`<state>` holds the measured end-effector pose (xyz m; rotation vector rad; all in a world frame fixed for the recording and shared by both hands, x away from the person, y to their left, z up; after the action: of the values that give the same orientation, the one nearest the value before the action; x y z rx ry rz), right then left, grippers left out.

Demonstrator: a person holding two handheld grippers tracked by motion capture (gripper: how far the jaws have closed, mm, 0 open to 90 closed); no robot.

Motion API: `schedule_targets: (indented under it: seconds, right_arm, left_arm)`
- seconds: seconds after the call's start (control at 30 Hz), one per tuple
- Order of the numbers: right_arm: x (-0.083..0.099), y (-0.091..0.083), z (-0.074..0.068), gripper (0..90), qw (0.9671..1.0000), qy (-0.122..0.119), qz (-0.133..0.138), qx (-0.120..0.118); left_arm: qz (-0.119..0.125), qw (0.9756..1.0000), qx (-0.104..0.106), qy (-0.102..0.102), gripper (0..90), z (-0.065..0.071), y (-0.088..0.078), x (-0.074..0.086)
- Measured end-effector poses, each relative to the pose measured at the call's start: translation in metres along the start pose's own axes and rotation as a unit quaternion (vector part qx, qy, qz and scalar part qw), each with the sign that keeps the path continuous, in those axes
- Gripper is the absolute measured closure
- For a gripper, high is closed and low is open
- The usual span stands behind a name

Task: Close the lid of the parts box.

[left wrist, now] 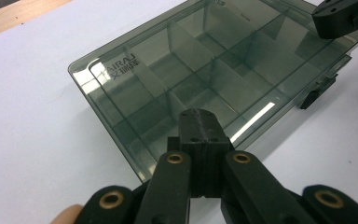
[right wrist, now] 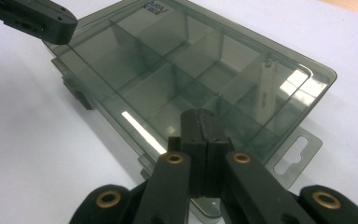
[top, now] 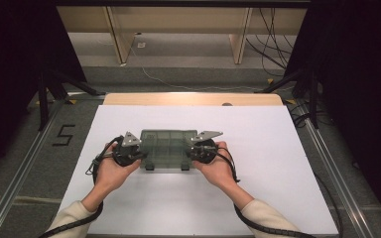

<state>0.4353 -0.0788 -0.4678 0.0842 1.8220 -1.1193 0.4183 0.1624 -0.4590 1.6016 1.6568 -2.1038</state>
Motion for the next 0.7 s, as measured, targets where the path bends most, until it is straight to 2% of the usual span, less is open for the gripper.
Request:
schedule_targets:
  seconds: [0.1, 0.47, 0.53, 0.7]
  right_arm:
    - [0.0005, 0.0003, -0.0003, 90.0, 1.0, 0.006, -0.002, 0.001]
    - [0.001, 0.001, 0.0007, 90.0, 1.0, 0.002, 0.0, 0.002]
    - [0.0009, 0.0001, -0.0001, 90.0, 0.9999, 0.011, -0.002, 0.0]
    - [0.0023, 0.0007, 0.0017, 90.0, 1.0, 0.001, -0.005, 0.003]
  left_arm:
    - [0.0, 1.0, 0.002, -0.002, 89.5, 0.0006, 0.0007, 0.0002]
    - [-0.005, 1.0, 0.0, 0.001, 89.5, 0.0007, 0.003, 0.0023]
    - [-0.004, 1.0, 0.001, -0.001, 89.5, 0.0007, 0.0031, 0.0026]
    - [-0.007, 1.0, 0.002, -0.002, 89.5, 0.0004, 0.0047, 0.0042]
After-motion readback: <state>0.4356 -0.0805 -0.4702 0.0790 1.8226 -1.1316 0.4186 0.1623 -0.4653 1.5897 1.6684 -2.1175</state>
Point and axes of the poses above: each handheld gripper's, and its own axes: y roughly forward along the jaws, x roughly out of its underside, z roughly to its right, the point moved 3 cm from there along y, roughly forward along the jaws, and after that the axes turned 4 degrees about y, right-handed, at the moved point
